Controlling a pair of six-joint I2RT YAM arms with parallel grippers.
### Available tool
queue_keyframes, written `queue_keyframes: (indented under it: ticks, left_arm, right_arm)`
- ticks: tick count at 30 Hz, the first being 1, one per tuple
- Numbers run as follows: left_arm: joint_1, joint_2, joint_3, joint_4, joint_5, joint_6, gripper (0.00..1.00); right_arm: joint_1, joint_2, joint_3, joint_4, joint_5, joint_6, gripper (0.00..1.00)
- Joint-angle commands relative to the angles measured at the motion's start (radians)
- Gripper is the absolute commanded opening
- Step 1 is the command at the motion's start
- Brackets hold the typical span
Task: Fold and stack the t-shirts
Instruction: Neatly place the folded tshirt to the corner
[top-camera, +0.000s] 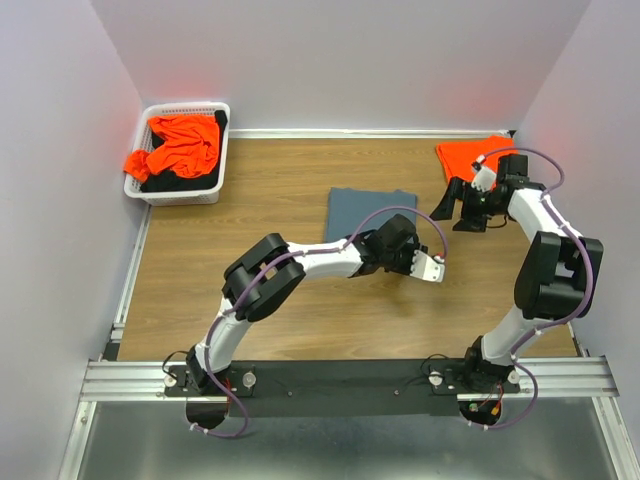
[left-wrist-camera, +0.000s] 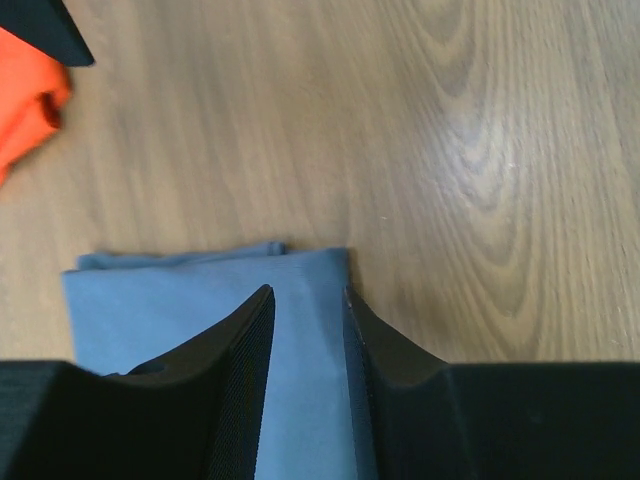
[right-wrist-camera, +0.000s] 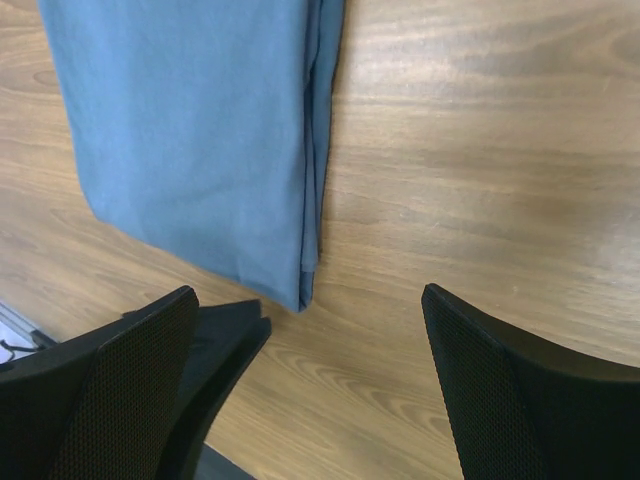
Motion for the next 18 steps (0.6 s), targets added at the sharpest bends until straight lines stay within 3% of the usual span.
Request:
queue_keyframes:
  ticks: [1,9,16,18]
  left_arm:
    - [-0.004,0.049,0.043,-0.105,0.037,0.008,0.41]
    - [-0.001,0.103,0.067,-0.124,0.005,0.005,0.41]
    - [0.031,0.134,0.127,-0.142,0.02,-0.042,0.27]
    - [0.034,0.129,0.127,-0.142,0.023,-0.044,0.17]
  right_arm:
    - [0.0,-0.029,-0.049,0.057,-0.037,0.047,1.0]
    - [0.0,-0.044,-0.11,0.098,-0.071,0.061,1.0]
    - [0.0,-0.064,-0.216,0.214,-0.134,0.151,1.0]
    - [0.0,-0.064,-0.239,0.27,-0.139,0.197,1.0]
